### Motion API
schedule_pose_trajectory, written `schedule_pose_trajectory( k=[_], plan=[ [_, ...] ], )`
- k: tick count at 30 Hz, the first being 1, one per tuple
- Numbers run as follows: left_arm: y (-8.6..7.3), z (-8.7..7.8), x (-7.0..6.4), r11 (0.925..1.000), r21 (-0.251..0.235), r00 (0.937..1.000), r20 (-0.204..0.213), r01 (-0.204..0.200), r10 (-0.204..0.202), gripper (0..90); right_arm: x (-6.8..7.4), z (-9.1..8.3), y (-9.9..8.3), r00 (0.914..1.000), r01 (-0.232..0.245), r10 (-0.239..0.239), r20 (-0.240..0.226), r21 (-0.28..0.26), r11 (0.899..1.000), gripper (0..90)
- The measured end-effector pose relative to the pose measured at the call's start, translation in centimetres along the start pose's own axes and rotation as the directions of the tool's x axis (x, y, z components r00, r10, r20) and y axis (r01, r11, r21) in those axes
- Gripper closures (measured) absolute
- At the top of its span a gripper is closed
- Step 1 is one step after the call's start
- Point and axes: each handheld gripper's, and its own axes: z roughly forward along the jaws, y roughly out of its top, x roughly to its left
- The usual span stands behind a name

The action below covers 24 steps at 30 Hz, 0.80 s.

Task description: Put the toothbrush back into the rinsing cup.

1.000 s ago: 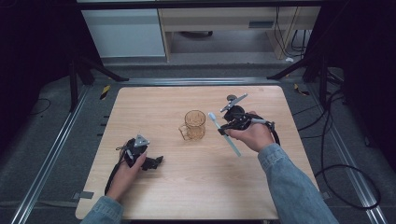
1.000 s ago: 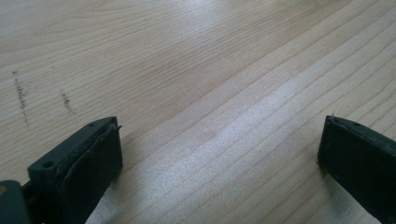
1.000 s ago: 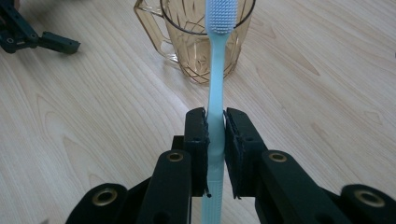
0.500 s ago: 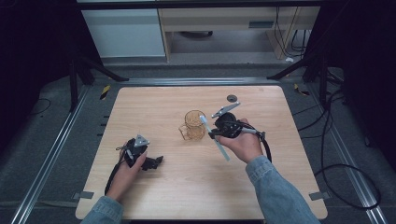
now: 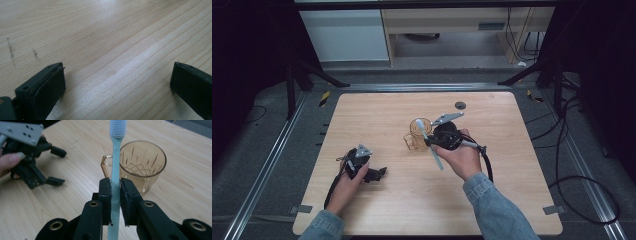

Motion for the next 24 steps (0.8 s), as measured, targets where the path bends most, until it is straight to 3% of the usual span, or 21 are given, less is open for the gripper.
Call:
schedule_pose_trajectory(
  k=[12, 24],
  plan=[
    [0.0, 0.0, 0.0, 1.0, -0.001, 1.0, 0.0, 0.0, 0.0, 0.0, 1.2, 1.0, 0.5, 0.9997, -0.021, 0.023, 0.011, -0.105, 0.994, 79.5],
    [0.0, 0.0, 0.0, 1.0, -0.001, 1.0, 0.001, 0.001, 0.0, 0.0, 2.6, 2.2, 1.1, 0.9981, -0.042, 0.051, 0.034, -0.217, 0.975, 79.5]
  ],
)
